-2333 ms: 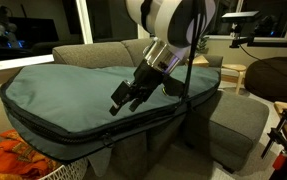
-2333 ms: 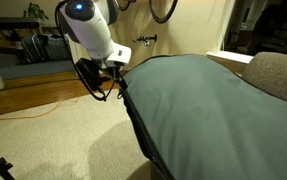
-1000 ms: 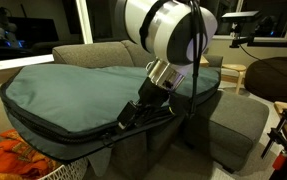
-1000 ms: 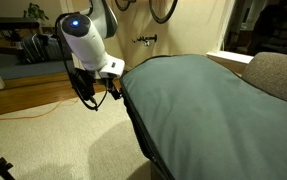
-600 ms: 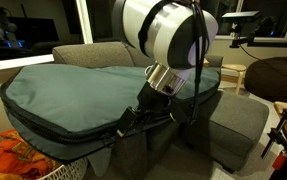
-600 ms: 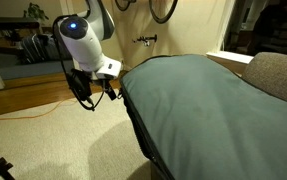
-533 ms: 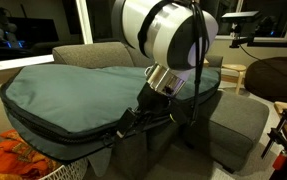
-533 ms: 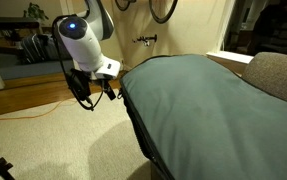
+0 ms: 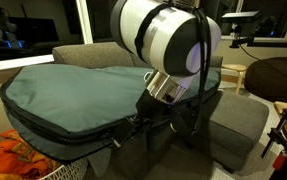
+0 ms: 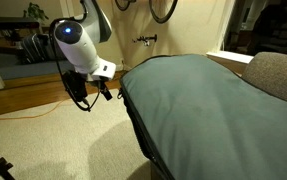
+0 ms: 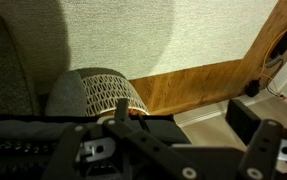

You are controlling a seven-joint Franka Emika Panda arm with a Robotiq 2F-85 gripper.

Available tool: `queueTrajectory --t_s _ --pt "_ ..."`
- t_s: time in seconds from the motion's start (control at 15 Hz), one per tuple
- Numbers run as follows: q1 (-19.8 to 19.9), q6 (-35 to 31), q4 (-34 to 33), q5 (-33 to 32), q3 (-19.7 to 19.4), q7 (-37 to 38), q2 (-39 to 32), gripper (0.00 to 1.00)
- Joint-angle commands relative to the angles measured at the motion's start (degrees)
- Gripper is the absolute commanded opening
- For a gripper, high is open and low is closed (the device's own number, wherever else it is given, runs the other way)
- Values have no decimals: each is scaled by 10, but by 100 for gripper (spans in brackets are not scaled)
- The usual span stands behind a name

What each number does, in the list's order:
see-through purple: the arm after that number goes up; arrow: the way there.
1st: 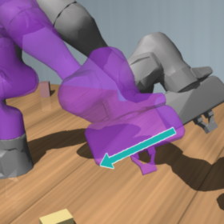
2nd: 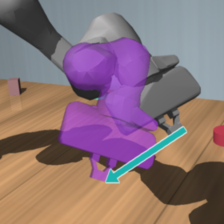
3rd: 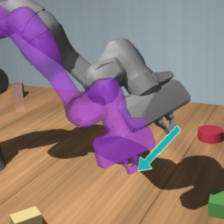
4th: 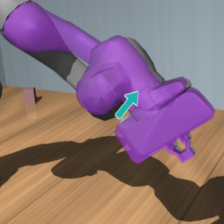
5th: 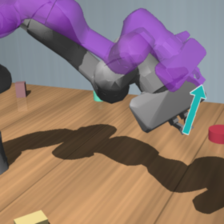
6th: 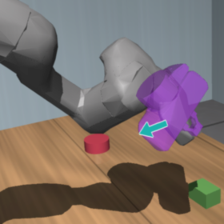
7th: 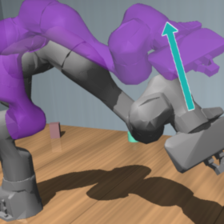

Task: Close the zip

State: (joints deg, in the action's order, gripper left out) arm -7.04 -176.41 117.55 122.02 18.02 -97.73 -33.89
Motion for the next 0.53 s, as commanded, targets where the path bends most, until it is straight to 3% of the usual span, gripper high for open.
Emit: queueTrajectory --t_s 0.0,0.47 --pt "-39 29 -9 60 -43 -57 -5 100" --pt "-93 54 -22 135 -85 -119 -30 100"
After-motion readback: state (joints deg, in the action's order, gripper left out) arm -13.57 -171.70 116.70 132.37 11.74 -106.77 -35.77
